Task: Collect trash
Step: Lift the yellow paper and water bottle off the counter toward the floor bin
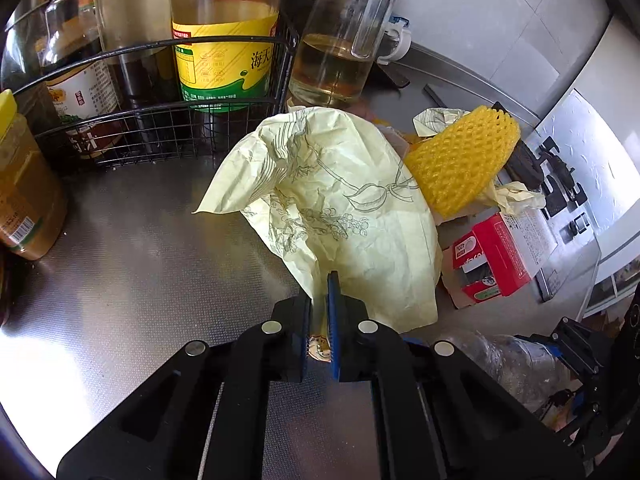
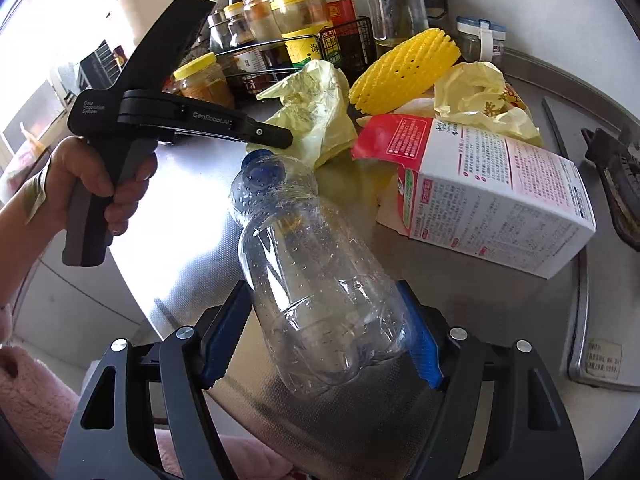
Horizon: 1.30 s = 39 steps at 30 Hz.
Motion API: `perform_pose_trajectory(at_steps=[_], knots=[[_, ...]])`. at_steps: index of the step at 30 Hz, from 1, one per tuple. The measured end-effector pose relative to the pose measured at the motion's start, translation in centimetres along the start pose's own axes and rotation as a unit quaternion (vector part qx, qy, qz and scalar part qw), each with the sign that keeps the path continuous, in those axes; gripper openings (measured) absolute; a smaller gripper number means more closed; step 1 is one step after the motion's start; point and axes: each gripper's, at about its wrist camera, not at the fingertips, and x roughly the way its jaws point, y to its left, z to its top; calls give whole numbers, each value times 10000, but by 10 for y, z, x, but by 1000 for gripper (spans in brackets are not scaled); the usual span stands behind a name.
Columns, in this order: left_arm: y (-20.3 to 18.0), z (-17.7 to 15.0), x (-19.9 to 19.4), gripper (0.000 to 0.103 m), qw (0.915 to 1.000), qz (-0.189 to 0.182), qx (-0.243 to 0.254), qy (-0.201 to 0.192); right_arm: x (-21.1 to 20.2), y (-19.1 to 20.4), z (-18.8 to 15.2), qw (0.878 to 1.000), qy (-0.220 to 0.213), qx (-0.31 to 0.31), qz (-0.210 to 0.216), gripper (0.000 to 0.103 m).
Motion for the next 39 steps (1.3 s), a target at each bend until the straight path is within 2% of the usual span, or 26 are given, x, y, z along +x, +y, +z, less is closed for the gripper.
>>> perform_pose_trajectory(at_steps=[5, 11, 22, 28, 33, 36, 39], knots=[[1, -24, -23, 6, 9998, 151, -128, -57, -14, 10, -16, 10000, -19, -56, -2, 73], [-11, -72, -55, 6, 9994, 272, -204, -90, -43, 24, -45, 9999, -71, -88, -59, 72], [-58, -172, -105, 6, 9992, 175, -353, -66, -111, 32, -124, 9993, -132, 156, -323, 72], [-86, -224, -125, 6, 9996, 177, -212, 74, -128, 34, -177, 9986, 105, 436, -292, 72], [-91, -269, -110, 6, 9981, 191, -300, 494, -109, 32, -215, 9965, 496, 633, -244, 72], [-85, -293, -84, 6, 9948, 146, -506, 872, -84, 31, -230, 9941, 752, 729, -265, 72], [-78, -311, -48, 6, 9904, 144, -689, 1190, -50, 29, -242, 9905, 1045, 759, -468, 72]])
